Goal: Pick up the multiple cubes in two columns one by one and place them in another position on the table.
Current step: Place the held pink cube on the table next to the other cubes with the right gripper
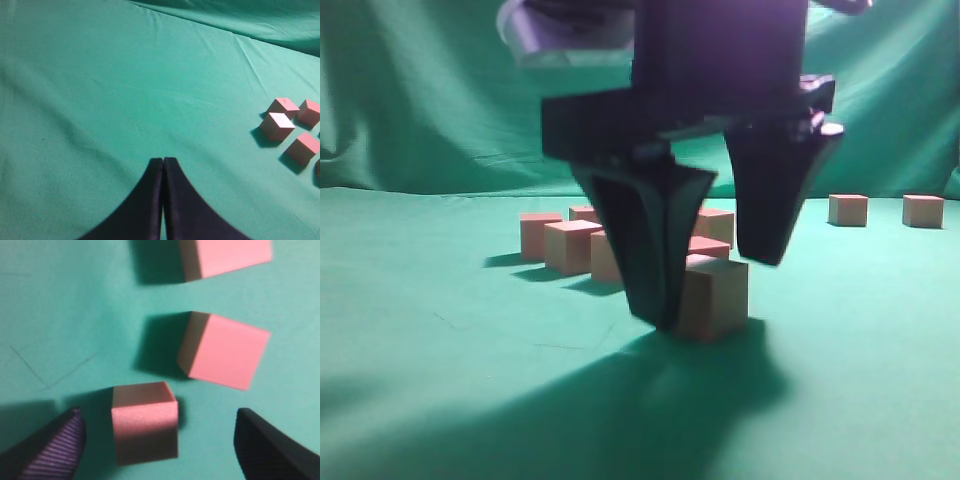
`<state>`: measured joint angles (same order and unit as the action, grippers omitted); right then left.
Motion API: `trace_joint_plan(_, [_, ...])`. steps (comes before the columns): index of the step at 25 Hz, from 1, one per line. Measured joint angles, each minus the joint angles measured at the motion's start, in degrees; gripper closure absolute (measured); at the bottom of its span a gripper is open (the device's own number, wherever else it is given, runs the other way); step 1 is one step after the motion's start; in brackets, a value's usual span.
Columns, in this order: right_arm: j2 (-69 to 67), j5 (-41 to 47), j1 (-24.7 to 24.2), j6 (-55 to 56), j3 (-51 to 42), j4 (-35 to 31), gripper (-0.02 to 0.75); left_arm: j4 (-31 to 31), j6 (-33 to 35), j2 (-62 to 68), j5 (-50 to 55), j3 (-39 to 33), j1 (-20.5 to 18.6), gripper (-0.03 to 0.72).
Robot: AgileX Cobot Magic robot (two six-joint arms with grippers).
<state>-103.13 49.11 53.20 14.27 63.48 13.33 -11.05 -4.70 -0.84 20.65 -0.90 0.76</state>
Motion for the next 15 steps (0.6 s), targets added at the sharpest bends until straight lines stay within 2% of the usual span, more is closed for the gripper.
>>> trace_joint_plan(5, [0.0,10.3,0.0,-0.1,7.1,0.4,0.184,0.0,0.0,0.0,0.0,0.0,0.0,0.688])
trace_joint_plan(10, [1.2,16.2,-0.6,-0.1,11.7,7.7,0.184,0.0,0.0,0.0,0.0,0.0,0.0,0.688])
trace_joint_plan(12, [3.0,16.6,-2.8,0.1,12.8,9.0,0.184,0.0,0.0,0.0,0.0,0.0,0.0,0.688])
trace_joint_plan(15, [5.4,16.9,-9.5,0.3,14.3,9.5,0.184,0.0,0.0,0.0,0.0,0.0,0.0,0.688])
